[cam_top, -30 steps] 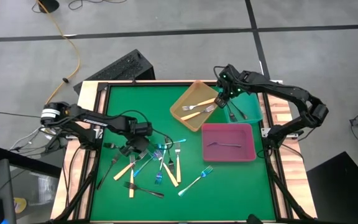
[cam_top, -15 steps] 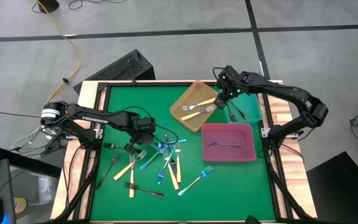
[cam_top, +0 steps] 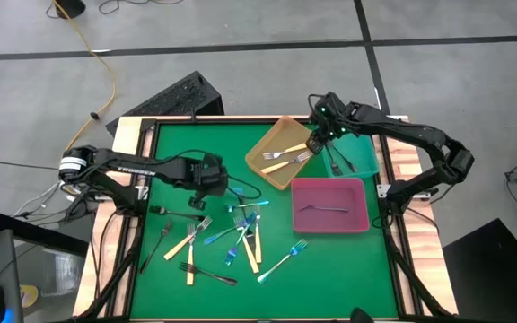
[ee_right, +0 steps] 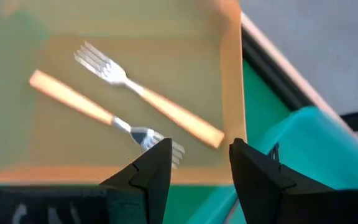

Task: Sort silverware by color (type)
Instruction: Put the blue fork into the pink bin

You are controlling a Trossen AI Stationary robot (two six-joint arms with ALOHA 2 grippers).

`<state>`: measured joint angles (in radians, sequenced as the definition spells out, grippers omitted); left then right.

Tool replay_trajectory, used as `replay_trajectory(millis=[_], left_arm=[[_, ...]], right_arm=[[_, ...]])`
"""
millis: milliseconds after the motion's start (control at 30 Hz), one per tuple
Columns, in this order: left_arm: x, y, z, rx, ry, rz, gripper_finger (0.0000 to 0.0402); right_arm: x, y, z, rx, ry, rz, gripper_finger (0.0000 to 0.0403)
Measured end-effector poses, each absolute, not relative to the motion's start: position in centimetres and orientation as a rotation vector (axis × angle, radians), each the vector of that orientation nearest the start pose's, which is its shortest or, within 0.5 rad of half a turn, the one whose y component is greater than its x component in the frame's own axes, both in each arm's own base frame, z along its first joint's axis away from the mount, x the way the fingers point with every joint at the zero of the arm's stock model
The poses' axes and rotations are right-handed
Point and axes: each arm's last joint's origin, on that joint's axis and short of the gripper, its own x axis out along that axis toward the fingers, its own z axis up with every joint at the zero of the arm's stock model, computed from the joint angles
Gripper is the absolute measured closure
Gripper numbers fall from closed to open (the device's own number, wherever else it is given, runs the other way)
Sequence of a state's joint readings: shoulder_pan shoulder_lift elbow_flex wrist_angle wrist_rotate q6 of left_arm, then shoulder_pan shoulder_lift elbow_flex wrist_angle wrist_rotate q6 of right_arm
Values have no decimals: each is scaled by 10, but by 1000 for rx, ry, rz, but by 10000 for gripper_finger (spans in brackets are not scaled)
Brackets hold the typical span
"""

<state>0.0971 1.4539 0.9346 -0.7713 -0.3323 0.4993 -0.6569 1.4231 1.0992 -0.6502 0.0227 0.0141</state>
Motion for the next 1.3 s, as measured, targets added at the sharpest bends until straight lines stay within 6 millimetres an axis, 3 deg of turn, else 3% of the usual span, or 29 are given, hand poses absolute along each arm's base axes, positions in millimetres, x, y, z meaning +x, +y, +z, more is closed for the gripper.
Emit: replay_trajectory(millis=[233, 400, 567, 967, 1300], left_arm=[[256, 47, 248, 471, 994, 132, 401], [246, 64, 286, 422, 581, 215, 401], [239, 75, 303, 363, 276, 195, 401], [239, 73, 306, 399, 28, 91, 401], [241, 74, 308, 417, -23, 108, 401]], right_arm=[[242, -174, 273, 249, 801, -606, 221], [258, -163, 280, 126, 726, -530, 221], [277, -148, 292, 25, 575, -396, 221], [308, -111, 327, -200, 186, -151, 221], [319, -98, 329, -259, 98, -15, 219]])
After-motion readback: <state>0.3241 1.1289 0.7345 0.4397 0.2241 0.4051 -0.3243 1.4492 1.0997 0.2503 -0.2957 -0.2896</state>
